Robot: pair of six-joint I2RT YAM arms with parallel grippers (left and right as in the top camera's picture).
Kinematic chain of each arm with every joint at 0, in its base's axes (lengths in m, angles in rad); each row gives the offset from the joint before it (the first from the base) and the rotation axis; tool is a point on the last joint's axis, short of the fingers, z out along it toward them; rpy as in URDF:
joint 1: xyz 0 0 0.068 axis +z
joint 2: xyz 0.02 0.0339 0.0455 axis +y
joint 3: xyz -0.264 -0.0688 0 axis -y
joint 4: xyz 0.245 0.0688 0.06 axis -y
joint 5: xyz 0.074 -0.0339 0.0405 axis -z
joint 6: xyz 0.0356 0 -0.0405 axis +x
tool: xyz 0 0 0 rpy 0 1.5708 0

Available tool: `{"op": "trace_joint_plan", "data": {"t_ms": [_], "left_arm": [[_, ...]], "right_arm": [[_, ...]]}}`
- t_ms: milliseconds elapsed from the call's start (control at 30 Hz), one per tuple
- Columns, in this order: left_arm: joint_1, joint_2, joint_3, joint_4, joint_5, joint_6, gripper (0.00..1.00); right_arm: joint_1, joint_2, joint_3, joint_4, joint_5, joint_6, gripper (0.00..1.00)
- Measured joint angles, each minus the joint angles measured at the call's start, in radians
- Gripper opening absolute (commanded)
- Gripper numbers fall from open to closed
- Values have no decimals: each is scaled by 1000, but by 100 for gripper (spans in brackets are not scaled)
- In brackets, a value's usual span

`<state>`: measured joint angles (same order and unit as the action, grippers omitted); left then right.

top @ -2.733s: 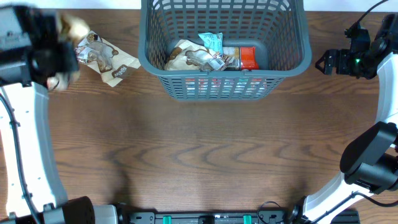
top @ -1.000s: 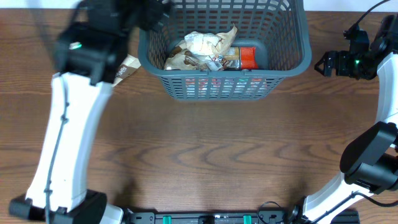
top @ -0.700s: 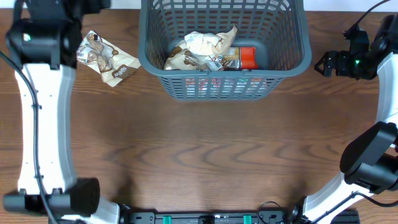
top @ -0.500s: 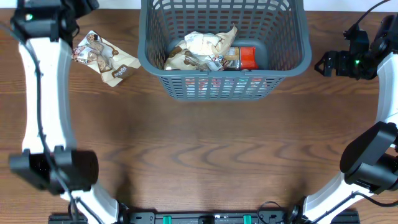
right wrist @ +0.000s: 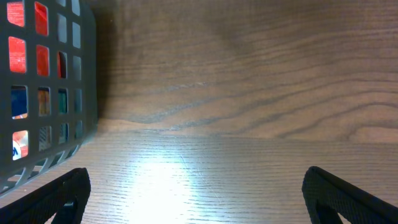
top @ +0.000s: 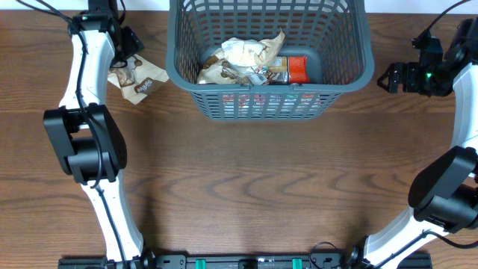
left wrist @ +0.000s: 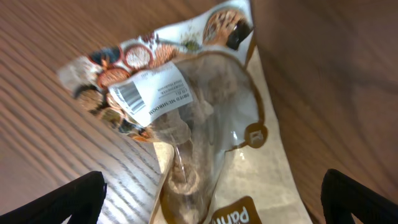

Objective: Pack container
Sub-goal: 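Move left gripper to the dried mushroom pouch and grasp it, then lift mushroom pouch with left gripper and lower it into basket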

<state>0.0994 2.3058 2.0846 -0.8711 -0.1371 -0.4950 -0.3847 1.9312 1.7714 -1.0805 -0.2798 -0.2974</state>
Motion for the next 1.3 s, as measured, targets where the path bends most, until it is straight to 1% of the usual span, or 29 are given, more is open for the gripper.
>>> {"op": "trace_joint_plan", "data": {"t_ms": [400,600,633,667,700,767,833,900,933,1133,1300], "left_arm": [[59,122,0,1,82,-48,99],[77,143,0,5,105,-55,99],[77,144,0,8,108,-55,95],[77,144,-1,12,109,-58,88],[77,144,-2,16,112,-63,76],[77,144,-2,18,118,-64,48],[76,144,-3,19,125,-62,30],[77,144,-3,17,130,-62,10],[77,144,-3,17,130,-61,6],[77,140,-3,6,153,-59,6],[77,128,-3,-50,185,-43,6]], "right_arm": [[0,0,0,-9,0,-2,99],[0,0,0,-10,0,-2,99],[0,0,0,-10,0,-2,99],[0,0,0,-10,0,-2,99],[0,0,0,-10,0,-2,99],[0,0,0,-10,0,-2,99],[0,0,0,-11,0,-2,99],[0,0,0,-11,0,-2,99],[0,0,0,-12,0,-2,99],[0,0,0,-17,0,-2,99],[0,0,0,-19,0,-2,99]]}}
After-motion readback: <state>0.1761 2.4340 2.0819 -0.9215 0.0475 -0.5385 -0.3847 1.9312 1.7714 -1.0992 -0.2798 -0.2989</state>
